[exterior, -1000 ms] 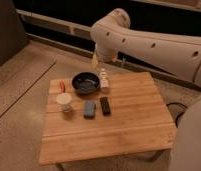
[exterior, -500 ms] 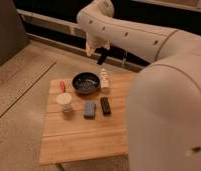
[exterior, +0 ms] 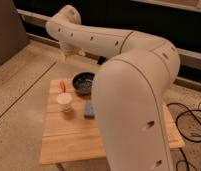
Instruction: Move the arm in a circular motion
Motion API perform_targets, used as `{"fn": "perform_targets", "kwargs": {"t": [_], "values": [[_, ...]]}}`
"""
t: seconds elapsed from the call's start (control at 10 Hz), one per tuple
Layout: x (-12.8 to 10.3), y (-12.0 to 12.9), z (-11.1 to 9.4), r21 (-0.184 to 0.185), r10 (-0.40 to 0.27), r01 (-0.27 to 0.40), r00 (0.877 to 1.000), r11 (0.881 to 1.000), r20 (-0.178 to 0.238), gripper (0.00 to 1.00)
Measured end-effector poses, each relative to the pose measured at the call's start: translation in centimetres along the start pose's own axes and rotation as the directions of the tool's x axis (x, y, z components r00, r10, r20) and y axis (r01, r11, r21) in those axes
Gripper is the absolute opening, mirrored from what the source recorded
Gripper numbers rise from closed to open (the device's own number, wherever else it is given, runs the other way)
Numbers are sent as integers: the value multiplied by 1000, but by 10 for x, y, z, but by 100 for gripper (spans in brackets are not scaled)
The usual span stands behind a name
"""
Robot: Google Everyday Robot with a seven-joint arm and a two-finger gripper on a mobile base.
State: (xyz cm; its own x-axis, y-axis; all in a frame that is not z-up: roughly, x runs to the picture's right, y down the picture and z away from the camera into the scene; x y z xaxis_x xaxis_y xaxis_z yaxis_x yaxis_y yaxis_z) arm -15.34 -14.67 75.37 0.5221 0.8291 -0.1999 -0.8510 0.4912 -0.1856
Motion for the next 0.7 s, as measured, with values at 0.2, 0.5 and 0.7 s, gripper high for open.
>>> {"fn": "perform_targets", "kwargs": {"t": [0.2,0.5,0.7], "values": [[16,42,1,-49,-107,106,994,993,-9,65],[65,95,-11,-137,-263,260,965,956,-6,65],[94,104,-20,-169,-305,301,952,938,4,65]]}}
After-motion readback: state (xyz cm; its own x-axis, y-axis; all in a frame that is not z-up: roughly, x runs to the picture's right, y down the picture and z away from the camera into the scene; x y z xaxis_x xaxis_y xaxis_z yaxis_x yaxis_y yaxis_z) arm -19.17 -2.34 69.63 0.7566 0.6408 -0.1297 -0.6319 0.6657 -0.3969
